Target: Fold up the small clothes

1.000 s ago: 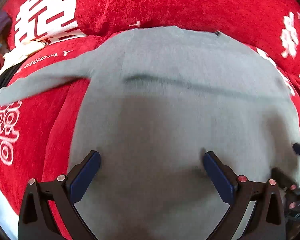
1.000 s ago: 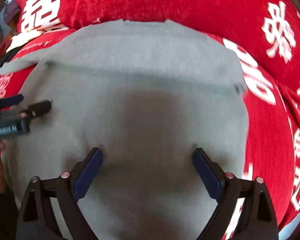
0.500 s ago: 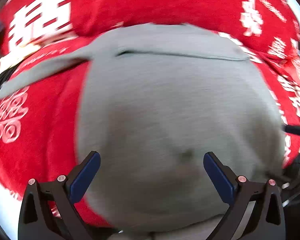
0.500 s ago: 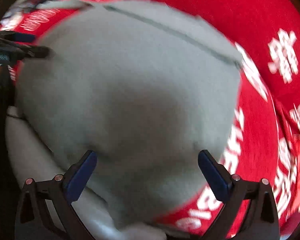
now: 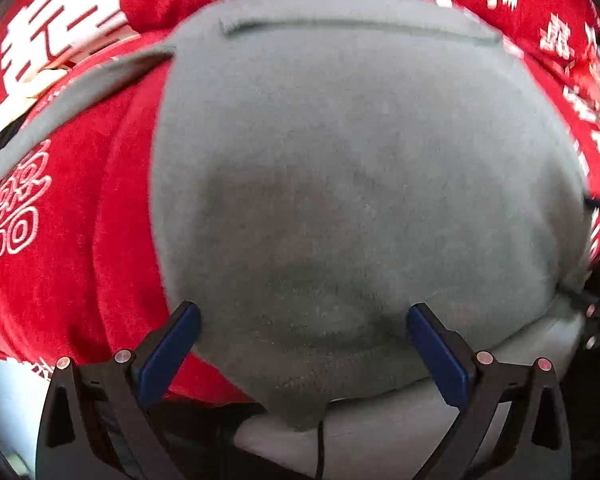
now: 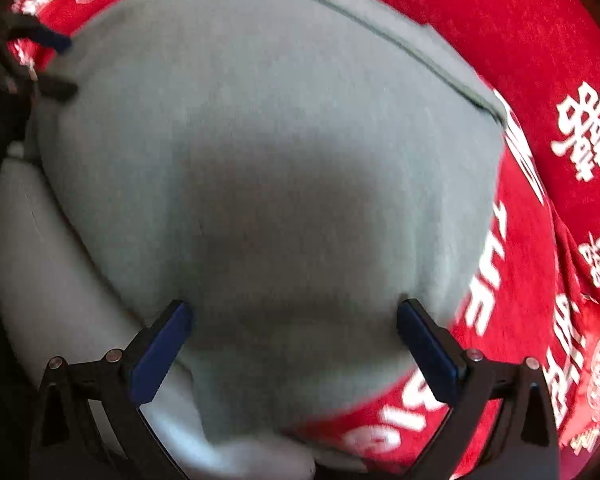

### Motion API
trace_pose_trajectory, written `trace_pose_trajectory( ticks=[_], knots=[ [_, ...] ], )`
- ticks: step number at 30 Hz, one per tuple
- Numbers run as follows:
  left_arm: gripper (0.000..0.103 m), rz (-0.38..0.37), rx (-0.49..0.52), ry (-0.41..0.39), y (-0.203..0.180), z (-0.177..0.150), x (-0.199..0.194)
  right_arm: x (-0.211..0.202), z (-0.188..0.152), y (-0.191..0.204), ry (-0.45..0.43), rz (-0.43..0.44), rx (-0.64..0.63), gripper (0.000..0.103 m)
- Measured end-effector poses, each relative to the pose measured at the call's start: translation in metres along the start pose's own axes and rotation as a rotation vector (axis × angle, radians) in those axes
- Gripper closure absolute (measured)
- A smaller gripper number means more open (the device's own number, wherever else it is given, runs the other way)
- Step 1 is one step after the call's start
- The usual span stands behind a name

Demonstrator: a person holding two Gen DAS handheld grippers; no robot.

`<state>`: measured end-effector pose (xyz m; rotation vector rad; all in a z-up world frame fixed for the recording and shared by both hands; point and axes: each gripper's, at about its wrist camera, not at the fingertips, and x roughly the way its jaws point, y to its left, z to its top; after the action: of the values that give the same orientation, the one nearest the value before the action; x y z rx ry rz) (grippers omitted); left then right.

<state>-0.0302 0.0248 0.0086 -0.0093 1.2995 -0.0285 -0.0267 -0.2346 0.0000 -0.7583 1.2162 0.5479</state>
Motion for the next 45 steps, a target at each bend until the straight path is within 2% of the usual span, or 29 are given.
trace_pose_trajectory(
  ticks=[2,5,7,10,11,13,14,17,19,22,25,26,30,33,35,37,38,39,41,43,45],
  knots=[
    [0.000,-0.022,0.005,-0.073,-0.006,0.007,-0.017,-0.011,0.000,-0.002,-0.005,0.022,0.029,0.001],
    [0.000,-0.029,0.009,-0.122,-0.017,0.029,-0.019,-0.035,0.017,-0.008,-0.104,0.067,0.080,0.001],
    [0.000,-0.035,-0.039,-0.121,-0.018,0.048,-0.008,-0.040,0.037,-0.009,-0.145,0.060,0.108,0.001],
    [0.000,-0.064,-0.134,-0.073,-0.004,0.058,0.017,-0.029,0.086,-0.003,-0.155,0.031,0.143,0.001],
    [0.000,-0.046,-0.148,-0.061,-0.001,0.056,0.023,-0.026,0.092,0.002,-0.148,0.042,0.161,0.001],
    [0.000,0.003,-0.099,-0.086,-0.006,0.048,0.020,-0.011,0.100,0.002,-0.108,0.075,0.202,0.001],
    [0.000,0.004,-0.070,-0.075,-0.006,0.040,0.019,0.003,0.107,0.003,-0.082,0.082,0.220,0.001],
    [0.000,-0.019,-0.071,-0.060,0.009,0.029,0.014,0.005,0.094,-0.001,-0.108,0.103,0.254,0.001],
    [0.000,-0.032,-0.127,-0.076,0.036,0.032,0.008,0.004,0.087,0.002,-0.108,0.093,0.240,0.001],
    [0.000,-0.034,-0.295,-0.116,0.095,0.059,0.002,0.003,0.083,0.005,-0.074,0.077,0.238,0.001],
    [0.000,-0.048,-0.533,-0.199,0.169,0.090,-0.005,0.002,0.089,0.005,-0.046,0.072,0.251,0.001],
    [0.000,-0.051,-0.660,-0.223,0.205,0.099,-0.006,0.000,0.088,0.001,-0.041,0.072,0.250,0.001],
    [0.000,-0.120,-0.980,-0.269,0.301,0.106,-0.003,-0.005,0.096,0.008,-0.018,0.057,0.219,0.001],
    [0.000,-0.089,-1.173,-0.277,0.370,0.099,0.005,-0.009,0.102,0.015,-0.014,0.049,0.190,0.001],
    [0.000,-0.070,-1.260,-0.268,0.399,0.089,0.011,-0.010,0.107,0.018,-0.009,0.046,0.177,0.001],
    [0.002,-0.072,-1.307,-0.225,0.421,0.080,0.026,-0.009,0.111,0.022,-0.001,0.044,0.166,0.001],
    [0.002,-0.108,-1.294,-0.247,0.427,0.075,0.029,-0.008,0.113,0.024,0.001,0.045,0.164,0.001],
    [0.006,-0.095,-1.269,-0.275,0.427,0.074,0.026,-0.006,0.116,0.026,0.005,0.047,0.160,0.001],
    [0.019,-0.047,-1.212,-0.242,0.429,0.076,0.026,-0.004,0.118,0.029,0.009,0.049,0.154,0.001],
    [0.020,-0.075,-1.212,-0.255,0.435,0.074,0.025,0.000,0.121,0.032,0.013,0.057,0.148,0.001],
    [0.020,-0.144,-1.276,-0.258,0.447,0.072,0.026,0.001,0.123,0.033,0.009,0.068,0.145,0.001]
  ],
)
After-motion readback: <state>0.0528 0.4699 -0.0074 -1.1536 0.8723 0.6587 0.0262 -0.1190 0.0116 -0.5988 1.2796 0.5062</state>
